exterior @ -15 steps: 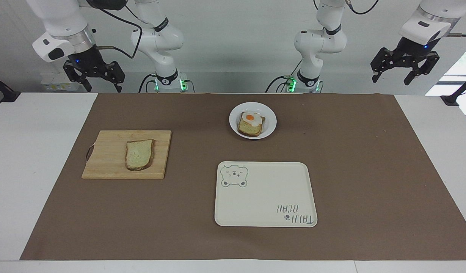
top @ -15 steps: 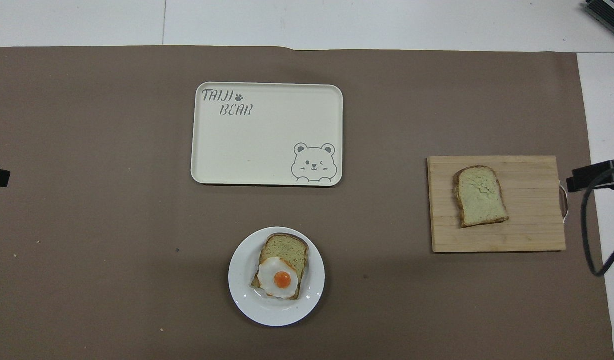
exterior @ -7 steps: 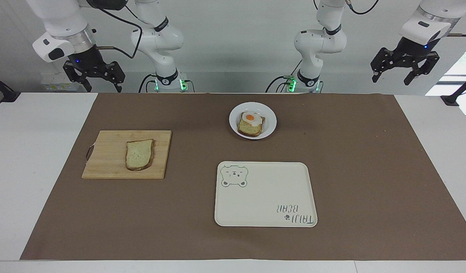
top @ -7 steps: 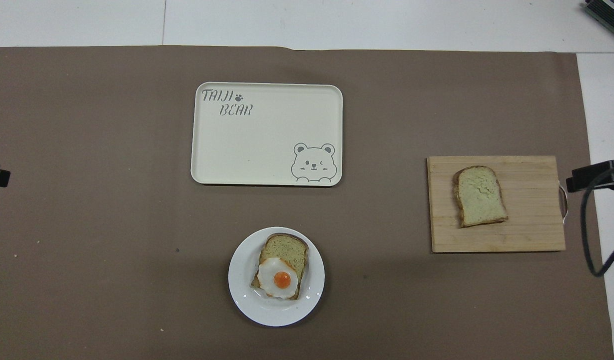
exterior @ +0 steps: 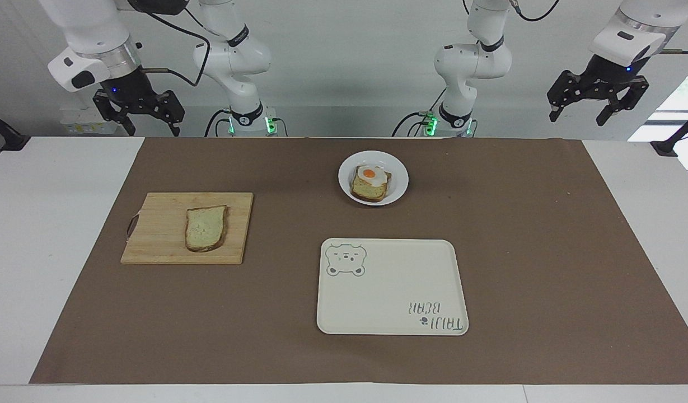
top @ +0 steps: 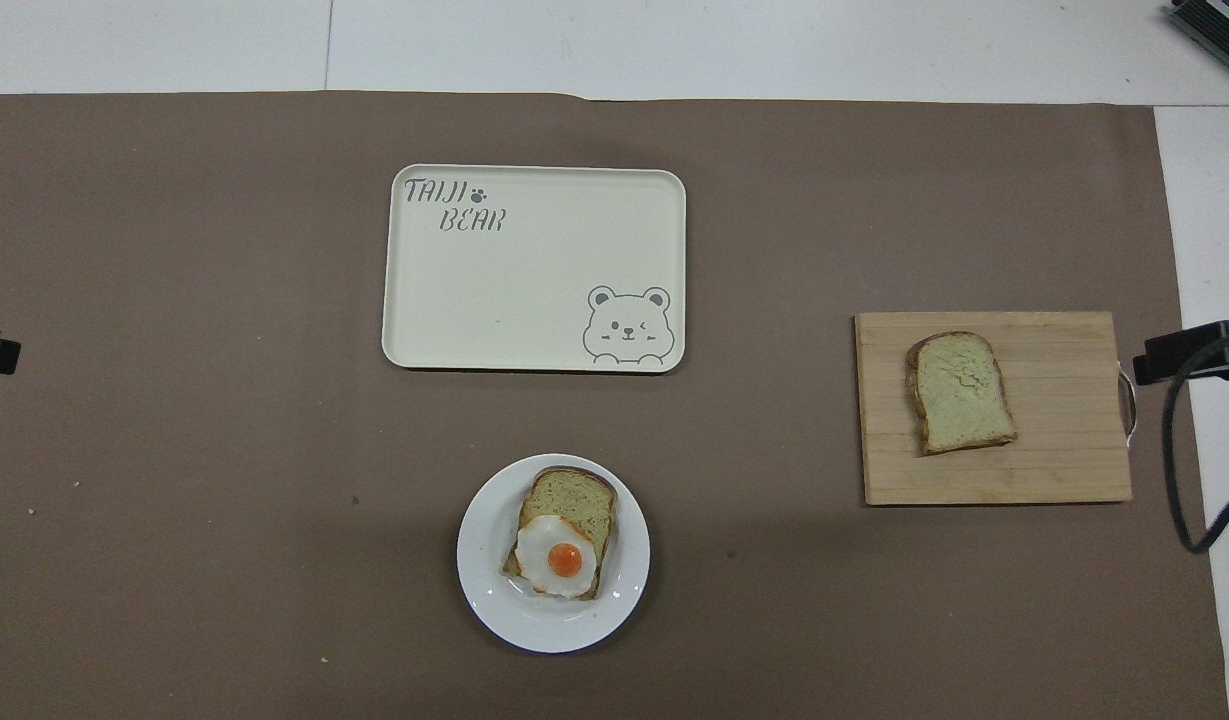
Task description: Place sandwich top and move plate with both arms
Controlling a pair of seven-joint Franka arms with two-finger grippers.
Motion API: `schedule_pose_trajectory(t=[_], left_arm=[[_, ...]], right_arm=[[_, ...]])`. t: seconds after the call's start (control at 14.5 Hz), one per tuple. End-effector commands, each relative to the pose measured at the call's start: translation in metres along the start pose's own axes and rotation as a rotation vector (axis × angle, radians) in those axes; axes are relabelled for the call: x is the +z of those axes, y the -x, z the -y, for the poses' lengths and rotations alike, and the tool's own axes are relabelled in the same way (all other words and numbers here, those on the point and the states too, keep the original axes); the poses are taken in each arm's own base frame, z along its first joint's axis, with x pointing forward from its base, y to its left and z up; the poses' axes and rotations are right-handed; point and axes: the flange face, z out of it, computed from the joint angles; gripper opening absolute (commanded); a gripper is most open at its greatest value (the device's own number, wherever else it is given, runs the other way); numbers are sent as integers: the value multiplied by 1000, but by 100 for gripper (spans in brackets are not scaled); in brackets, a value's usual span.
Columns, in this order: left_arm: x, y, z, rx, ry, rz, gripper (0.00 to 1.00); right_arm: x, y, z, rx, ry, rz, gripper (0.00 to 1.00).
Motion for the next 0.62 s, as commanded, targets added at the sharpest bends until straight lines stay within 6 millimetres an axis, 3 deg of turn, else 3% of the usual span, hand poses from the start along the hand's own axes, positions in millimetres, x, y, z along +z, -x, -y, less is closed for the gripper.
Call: schedule_pose_trajectory(t=[0.0,0.55], left_arm=[[-5,5,0,-10,4,2,100],[-5,5,0,-10,4,2,100]], right_arm=[[0,6,-4,-16,-1,-16,100],[2,10,-3,-15,-2,-12,100]])
